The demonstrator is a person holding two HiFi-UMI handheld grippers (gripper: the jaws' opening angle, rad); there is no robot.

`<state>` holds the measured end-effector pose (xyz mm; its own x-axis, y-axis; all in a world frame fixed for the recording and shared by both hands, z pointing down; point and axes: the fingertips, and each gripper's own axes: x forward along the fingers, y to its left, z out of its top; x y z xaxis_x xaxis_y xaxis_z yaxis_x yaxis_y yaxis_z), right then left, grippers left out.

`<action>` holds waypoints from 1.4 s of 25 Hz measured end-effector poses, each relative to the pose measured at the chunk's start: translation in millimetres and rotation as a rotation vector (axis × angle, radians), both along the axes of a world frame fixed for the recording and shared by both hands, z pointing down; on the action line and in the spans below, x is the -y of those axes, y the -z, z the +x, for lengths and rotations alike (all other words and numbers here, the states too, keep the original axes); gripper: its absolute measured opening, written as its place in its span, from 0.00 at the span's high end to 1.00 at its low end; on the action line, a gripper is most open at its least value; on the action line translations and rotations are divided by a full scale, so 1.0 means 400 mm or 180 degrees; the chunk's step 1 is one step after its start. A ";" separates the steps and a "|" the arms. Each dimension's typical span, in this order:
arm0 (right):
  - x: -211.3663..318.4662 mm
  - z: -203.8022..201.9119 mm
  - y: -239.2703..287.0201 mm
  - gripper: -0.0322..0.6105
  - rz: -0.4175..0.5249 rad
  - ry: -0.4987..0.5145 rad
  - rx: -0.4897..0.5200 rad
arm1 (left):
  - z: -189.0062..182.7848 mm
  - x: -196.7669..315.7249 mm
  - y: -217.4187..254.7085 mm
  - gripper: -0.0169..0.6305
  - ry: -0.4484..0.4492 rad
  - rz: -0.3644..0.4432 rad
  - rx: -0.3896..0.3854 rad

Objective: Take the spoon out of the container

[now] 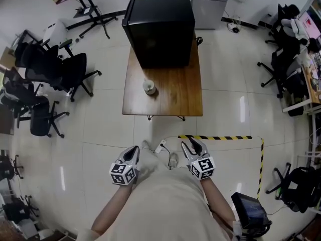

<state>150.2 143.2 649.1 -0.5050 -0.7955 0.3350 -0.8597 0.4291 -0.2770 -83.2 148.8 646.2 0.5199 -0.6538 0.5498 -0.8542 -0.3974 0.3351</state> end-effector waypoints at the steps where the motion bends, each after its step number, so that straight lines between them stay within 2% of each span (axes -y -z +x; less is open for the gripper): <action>1: 0.007 -0.002 0.000 0.69 -0.0008 -0.0004 -0.0005 | -0.011 0.011 0.000 0.97 0.0046 -0.0005 -0.0012; 3: 0.030 -0.002 -0.001 0.69 -0.0022 -0.0015 -0.0031 | -0.023 0.044 0.003 0.97 0.0112 0.0011 -0.0050; 6: 0.083 -0.020 -0.006 0.69 -0.0040 -0.0047 -0.0080 | -0.034 0.111 0.010 0.97 0.0061 0.0097 -0.0056; 13: 0.246 -0.105 0.009 0.69 -0.0071 -0.0171 -0.0250 | -0.079 0.318 0.009 0.97 -0.0229 0.0101 -0.0091; 20: 0.411 -0.160 -0.008 0.69 -0.0204 -0.0220 -0.0428 | -0.055 0.515 0.026 0.97 -0.0604 0.0161 -0.0087; 23: 0.479 -0.216 -0.025 0.69 -0.0252 -0.0227 -0.0525 | -0.083 0.580 0.018 0.97 -0.0743 0.0158 -0.0101; 29: 0.597 -0.322 -0.059 0.69 -0.0370 -0.0128 -0.0835 | -0.166 0.667 0.009 0.97 -0.0910 0.0141 -0.0153; 35: 0.682 -0.373 -0.111 0.69 -0.0535 -0.0043 -0.1101 | -0.188 0.700 -0.012 0.97 -0.1082 0.0088 -0.0200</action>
